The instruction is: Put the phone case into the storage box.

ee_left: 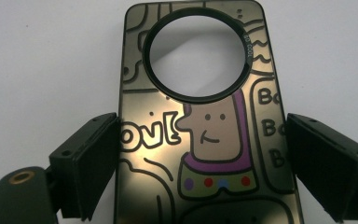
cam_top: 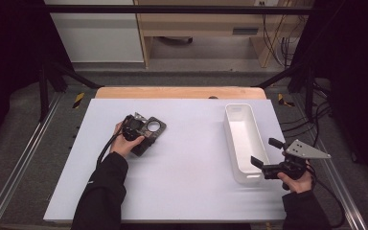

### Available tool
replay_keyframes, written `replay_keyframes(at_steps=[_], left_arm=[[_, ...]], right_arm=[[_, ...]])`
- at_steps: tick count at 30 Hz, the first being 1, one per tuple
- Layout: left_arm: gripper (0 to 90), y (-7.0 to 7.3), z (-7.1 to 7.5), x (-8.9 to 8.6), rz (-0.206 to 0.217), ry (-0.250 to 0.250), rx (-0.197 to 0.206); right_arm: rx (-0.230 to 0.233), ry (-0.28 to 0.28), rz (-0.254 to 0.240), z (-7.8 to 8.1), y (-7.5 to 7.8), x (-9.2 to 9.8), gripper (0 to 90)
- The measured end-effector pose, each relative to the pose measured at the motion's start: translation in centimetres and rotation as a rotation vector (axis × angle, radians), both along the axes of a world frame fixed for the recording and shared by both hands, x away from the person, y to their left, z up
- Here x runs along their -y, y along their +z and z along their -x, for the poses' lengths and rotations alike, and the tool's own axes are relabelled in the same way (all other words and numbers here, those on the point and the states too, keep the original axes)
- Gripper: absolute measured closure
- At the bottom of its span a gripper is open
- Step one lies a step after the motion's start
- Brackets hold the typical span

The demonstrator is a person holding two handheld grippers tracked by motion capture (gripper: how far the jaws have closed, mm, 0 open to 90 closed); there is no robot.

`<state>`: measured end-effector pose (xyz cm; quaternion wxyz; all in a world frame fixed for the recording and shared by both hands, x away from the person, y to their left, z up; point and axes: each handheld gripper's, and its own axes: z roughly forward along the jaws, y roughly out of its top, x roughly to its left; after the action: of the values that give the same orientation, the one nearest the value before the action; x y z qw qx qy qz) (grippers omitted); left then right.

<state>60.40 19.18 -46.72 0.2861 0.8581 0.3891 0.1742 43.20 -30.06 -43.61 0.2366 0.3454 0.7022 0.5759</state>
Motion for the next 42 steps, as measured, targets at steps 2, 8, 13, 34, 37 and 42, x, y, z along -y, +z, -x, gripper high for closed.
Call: replay_keyframes(at_steps=[2, 8, 13, 34, 37, 42], left_arm=[[11.3, 0.3, 0.1, -0.1, 0.007, -0.002, 0.004], [11.3, 1.2, 0.7, -0.1, 0.014, -0.014, 0.024], [11.3, 1.8, 1.2, -0.1, 0.020, -0.026, 0.030], [11.3, 4.9, 5.4, -0.2, 0.074, -0.103, 0.105], [11.4, 5.1, 6.1, -0.2, 0.077, -0.114, 0.116], [11.4, 5.6, 7.6, -0.3, 0.094, -0.143, 0.142]], right_arm=[[0.001, -0.001, -0.001, 0.0, 0.0, 0.0, 0.3], [0.005, 0.000, -0.003, 0.1, 0.1, 0.0, 0.3], [0.007, 0.002, -0.003, 0.1, 0.2, 0.0, 0.3], [0.021, 0.010, 0.002, 0.3, 0.5, -0.2, 0.4], [0.022, 0.013, 0.005, 0.3, 0.6, -0.2, 0.4], [0.022, 0.013, 0.006, 0.4, 0.6, -0.2, 0.4]])
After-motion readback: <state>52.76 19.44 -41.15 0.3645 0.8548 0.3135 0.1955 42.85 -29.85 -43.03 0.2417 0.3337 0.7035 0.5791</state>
